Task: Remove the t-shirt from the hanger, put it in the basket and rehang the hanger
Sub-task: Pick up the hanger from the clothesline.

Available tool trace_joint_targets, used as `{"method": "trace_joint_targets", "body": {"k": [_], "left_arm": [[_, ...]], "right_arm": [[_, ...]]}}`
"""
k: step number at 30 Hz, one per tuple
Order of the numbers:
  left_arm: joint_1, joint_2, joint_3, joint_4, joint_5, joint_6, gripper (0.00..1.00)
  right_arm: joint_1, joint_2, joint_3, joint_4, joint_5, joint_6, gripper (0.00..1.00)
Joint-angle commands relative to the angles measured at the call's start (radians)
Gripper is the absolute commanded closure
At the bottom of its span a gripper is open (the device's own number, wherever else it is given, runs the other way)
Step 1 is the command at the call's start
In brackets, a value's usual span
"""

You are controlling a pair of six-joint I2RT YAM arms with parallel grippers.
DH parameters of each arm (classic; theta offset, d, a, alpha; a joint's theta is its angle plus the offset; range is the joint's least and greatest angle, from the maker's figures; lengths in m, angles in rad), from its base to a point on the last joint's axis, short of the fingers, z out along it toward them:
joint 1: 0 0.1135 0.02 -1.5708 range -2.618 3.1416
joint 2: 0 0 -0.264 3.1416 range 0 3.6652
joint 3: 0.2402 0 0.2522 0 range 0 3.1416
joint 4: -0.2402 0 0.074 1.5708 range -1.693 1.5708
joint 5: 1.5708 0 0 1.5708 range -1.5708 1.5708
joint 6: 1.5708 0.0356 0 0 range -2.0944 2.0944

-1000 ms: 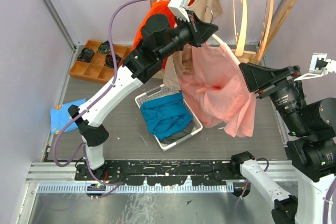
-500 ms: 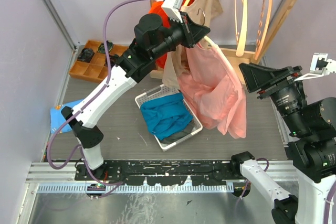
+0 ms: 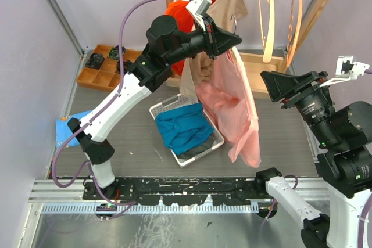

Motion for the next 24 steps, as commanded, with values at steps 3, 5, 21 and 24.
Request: {"method": "trace_joint_targets", "body": {"k": [3, 5, 21, 24], "left_arm": [[0.001, -0.070, -0.019, 0.118, 0.175, 0.052, 1.00], [0.000, -0.089, -0.041, 0.119, 0.190, 0.074, 1.00], [0.001, -0.190, -0.120, 0.131, 0.341, 0.092, 1.00], [0.001, -0.198, -0.135, 0.127, 0.341, 0.093, 1.00]], "right_arm": [[0.004, 0.039, -0.031, 0.025, 0.031, 0.039, 0.53], [0.003, 0.078, -0.025, 0.025, 0.015, 0.047, 0.53], [0.003, 0.295, -0.035, 0.166, -0.085, 0.108, 0.52], [0.005, 0.302, -0.027, 0.183, -0.090, 0.111, 0.52]]}}
